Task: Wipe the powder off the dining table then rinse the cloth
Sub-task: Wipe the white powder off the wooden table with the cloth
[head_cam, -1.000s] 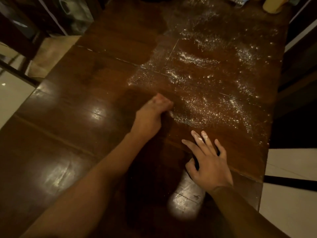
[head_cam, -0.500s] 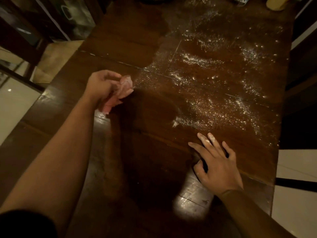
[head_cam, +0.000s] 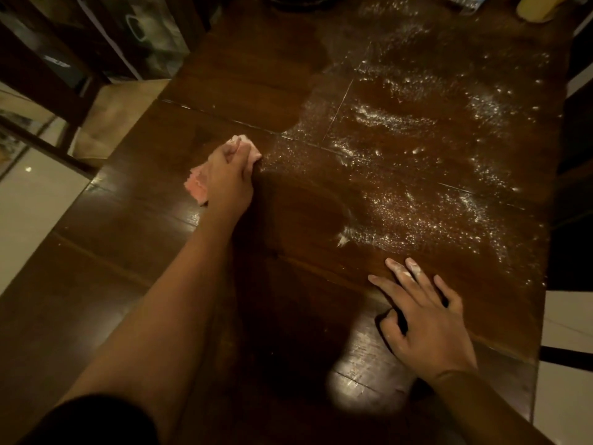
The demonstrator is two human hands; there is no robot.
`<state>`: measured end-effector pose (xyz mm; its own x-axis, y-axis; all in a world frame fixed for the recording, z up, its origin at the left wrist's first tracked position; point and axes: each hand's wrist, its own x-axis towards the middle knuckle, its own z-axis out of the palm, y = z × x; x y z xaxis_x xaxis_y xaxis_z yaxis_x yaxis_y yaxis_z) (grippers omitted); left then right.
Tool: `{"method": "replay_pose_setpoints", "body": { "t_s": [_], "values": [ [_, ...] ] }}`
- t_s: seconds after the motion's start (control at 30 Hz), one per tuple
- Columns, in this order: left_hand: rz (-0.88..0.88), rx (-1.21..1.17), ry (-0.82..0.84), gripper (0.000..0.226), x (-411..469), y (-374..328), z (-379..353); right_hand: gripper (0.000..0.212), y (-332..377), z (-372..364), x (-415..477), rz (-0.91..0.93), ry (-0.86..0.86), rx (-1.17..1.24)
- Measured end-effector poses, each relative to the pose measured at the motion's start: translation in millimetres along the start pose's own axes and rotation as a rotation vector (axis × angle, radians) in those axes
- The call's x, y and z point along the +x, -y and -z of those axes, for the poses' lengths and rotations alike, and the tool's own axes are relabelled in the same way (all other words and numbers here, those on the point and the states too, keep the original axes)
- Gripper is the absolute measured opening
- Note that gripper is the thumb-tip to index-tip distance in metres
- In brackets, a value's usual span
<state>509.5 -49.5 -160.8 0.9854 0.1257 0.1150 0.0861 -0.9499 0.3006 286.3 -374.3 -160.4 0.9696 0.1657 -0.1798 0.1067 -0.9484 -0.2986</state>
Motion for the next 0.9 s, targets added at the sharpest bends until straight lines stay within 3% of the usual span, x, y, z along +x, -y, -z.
{"method": "replay_pose_setpoints", "body": {
  "t_s": [0.1,0.27,0.37,0.4,0.47,0.53,0.6,0.67,0.77,0.83,0.9],
  "values": [
    [0.003,-0.011,0.034,0.040,21.8,-36.5,-9.2,0.056,0.1,-0.3,0.7,0.004,-0.003,-0.005],
    [-0.445,-0.032,0.159,0.039,-31.1,-100.6,-10.7,0.057,1.6,-0.1,1.3,-0.001,-0.016,0.000],
    [-0.627,-0.145,0.223,0.042,-61.7,-80.2,-7.9,0.057,0.6,-0.9,1.2,0.000,-0.024,-0.004],
    [-0.602,-0.164,0.251,0.044,-53.5,-66.1,-8.8,0.057,0.4,-1.1,1.3,0.003,-0.023,-0.006],
    [-0.367,-0.159,0.271,0.049,-25.2,-46.3,-9.2,0.057,-0.3,-1.5,1.7,0.007,-0.020,-0.005],
    [-0.052,-0.134,0.170,0.045,-4.9,-47.3,-7.3,0.057,-0.3,-1.6,2.3,0.006,-0.019,-0.005],
    [0.089,-0.076,0.065,0.035,-6.4,-71.8,-6.3,0.057,-0.9,-2.1,2.6,0.005,-0.020,-0.006],
    [-0.014,-0.026,0.097,0.036,-28.1,-108.8,-3.2,0.057,-1.0,-2.7,2.5,0.006,-0.017,-0.013],
    [-0.344,0.015,0.139,0.043,-86.4,-152.8,4.2,0.057,0.7,-2.3,3.2,-0.001,-0.026,-0.022],
    [-0.515,-0.061,0.174,0.047,-124.5,-148.8,-4.4,0.057,2.4,-0.7,3.2,-0.008,-0.014,-0.003],
    [-0.555,-0.181,0.151,0.051,-147.7,-119.9,-10.4,0.058,3.6,2.1,2.8,0.000,-0.001,0.038]
  ]
}}
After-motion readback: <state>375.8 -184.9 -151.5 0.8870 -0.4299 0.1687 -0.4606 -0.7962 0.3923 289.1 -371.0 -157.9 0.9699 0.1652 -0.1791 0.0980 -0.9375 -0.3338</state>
